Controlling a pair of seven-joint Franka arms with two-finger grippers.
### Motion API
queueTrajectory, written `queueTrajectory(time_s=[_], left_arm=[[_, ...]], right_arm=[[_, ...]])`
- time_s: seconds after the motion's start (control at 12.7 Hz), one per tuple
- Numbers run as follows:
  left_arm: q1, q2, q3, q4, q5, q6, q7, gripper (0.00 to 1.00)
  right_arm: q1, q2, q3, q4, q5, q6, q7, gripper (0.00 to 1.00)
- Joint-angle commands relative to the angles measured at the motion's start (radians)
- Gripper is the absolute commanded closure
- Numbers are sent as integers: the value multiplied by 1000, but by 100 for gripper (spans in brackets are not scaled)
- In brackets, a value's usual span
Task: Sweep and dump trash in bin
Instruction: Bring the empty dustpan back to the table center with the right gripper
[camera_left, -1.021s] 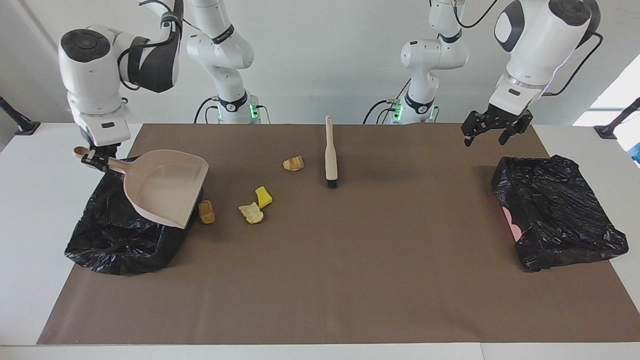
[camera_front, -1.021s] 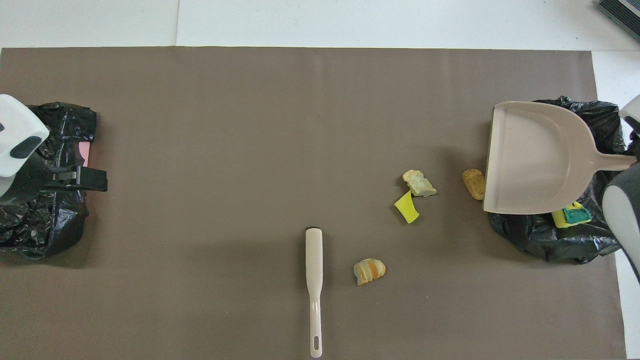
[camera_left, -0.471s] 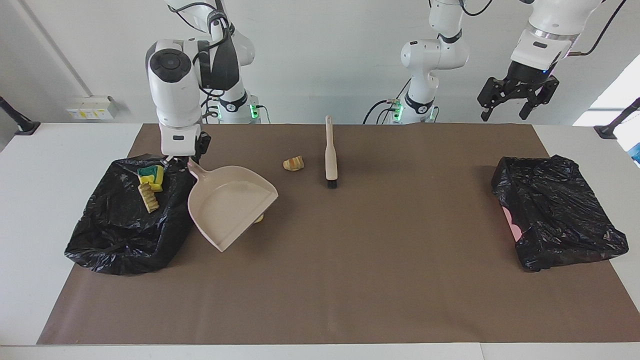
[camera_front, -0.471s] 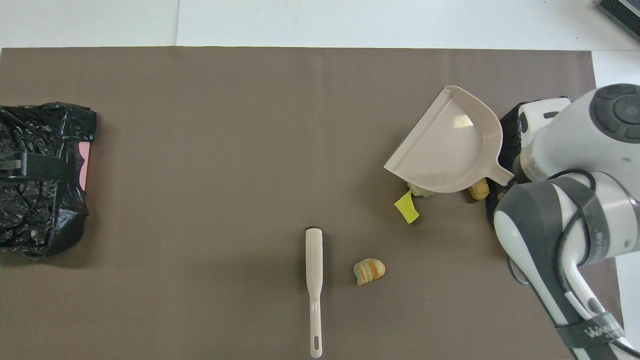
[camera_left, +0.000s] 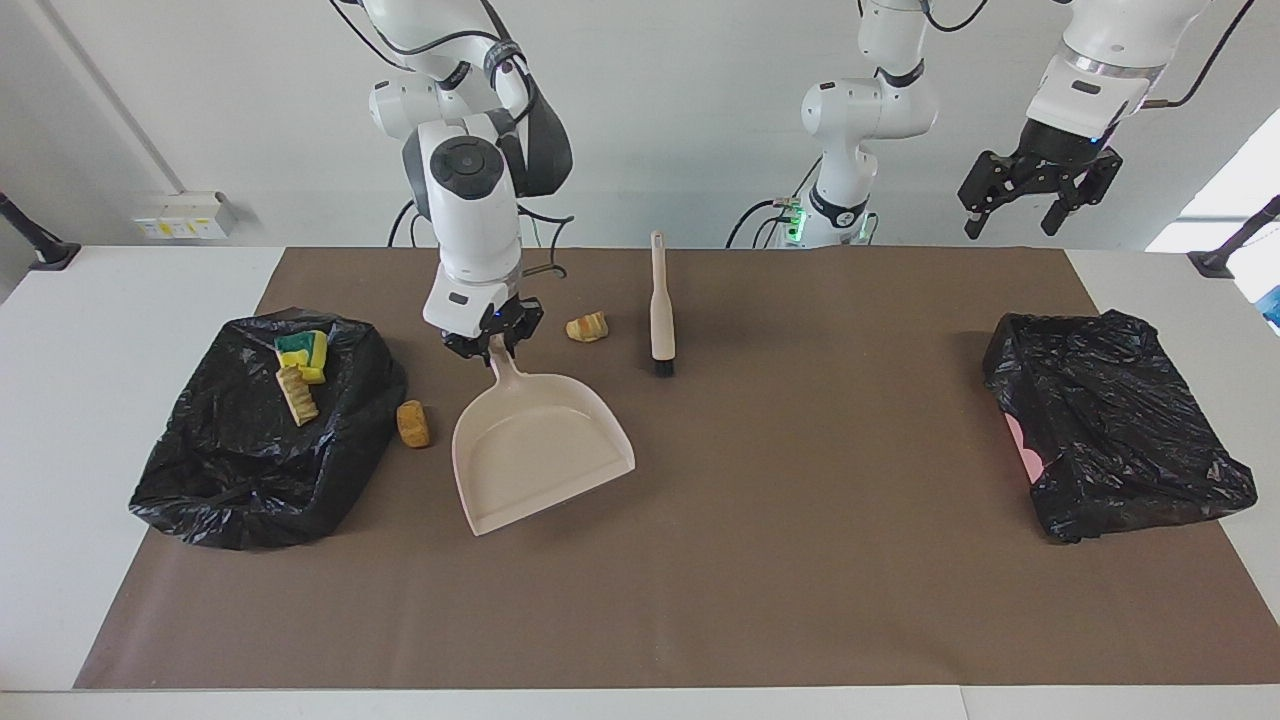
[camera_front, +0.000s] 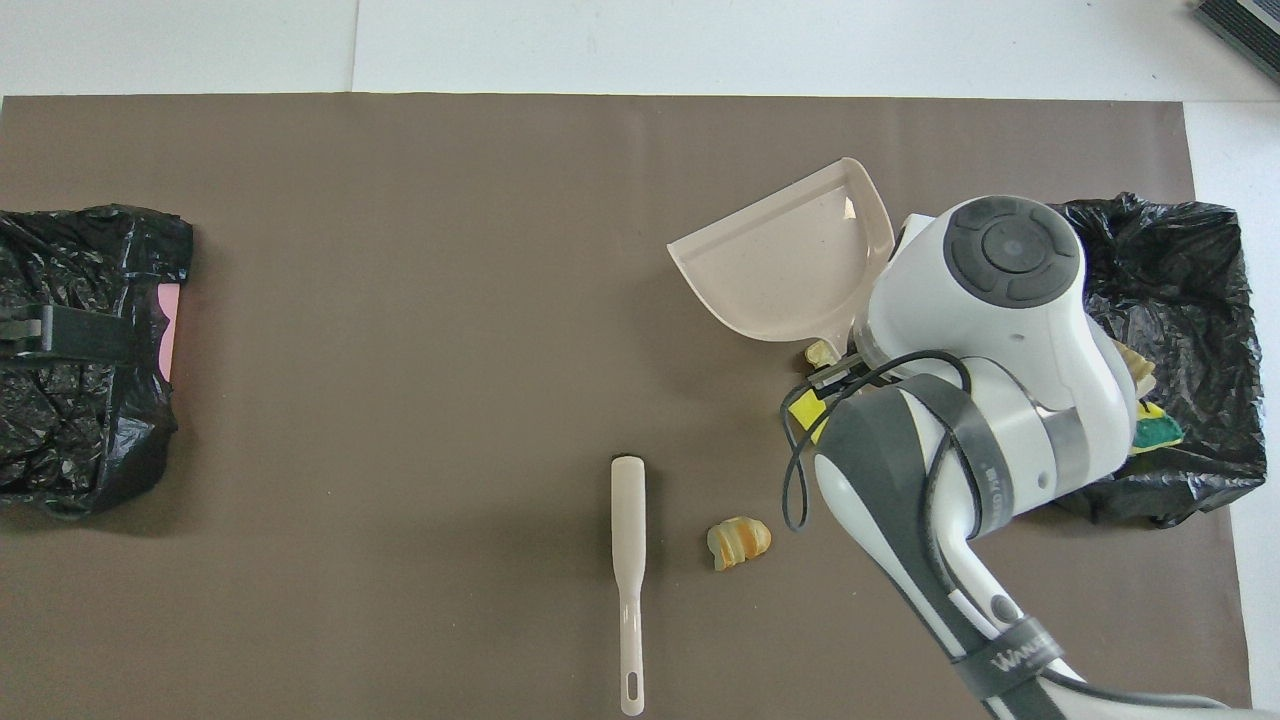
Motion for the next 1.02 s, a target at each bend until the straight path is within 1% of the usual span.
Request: queueTrajectory(time_s=[0.0, 0.16, 0.24, 0.31, 0.55, 0.63, 0.79, 0.86, 0.94], left_arm=[[28, -13, -5, -27, -5, 9, 9, 0], [29, -13, -6, -47, -14, 10, 9, 0], [40, -15, -9, -50, -20, 10, 7, 0], [67, -15, -20, -50, -38, 9, 3, 0], [66, -15, -28, -56, -49, 9, 1, 0], [66, -13, -26, -50, -49, 9, 1, 0], [54, -3, -28, -30, -48, 1, -7, 0], [52, -3, -31, -23, -45, -8, -7, 0], [52, -1, -32, -12, -37, -9, -7, 0]], right_arm=[[51, 88, -4, 87, 52, 37, 171, 100], [92, 147, -4, 111, 80, 71, 252, 100], [112, 187, -4, 146, 78, 71, 298, 100], [127, 235, -4, 192, 77, 71, 355, 100], [178, 382, -4, 343, 78, 82, 524, 100], [195, 413, -4, 368, 80, 107, 580, 100], [206, 419, -4, 365, 102, 131, 630, 100], [213, 416, -4, 362, 133, 132, 635, 87], [216, 413, -4, 356, 130, 126, 633, 1]])
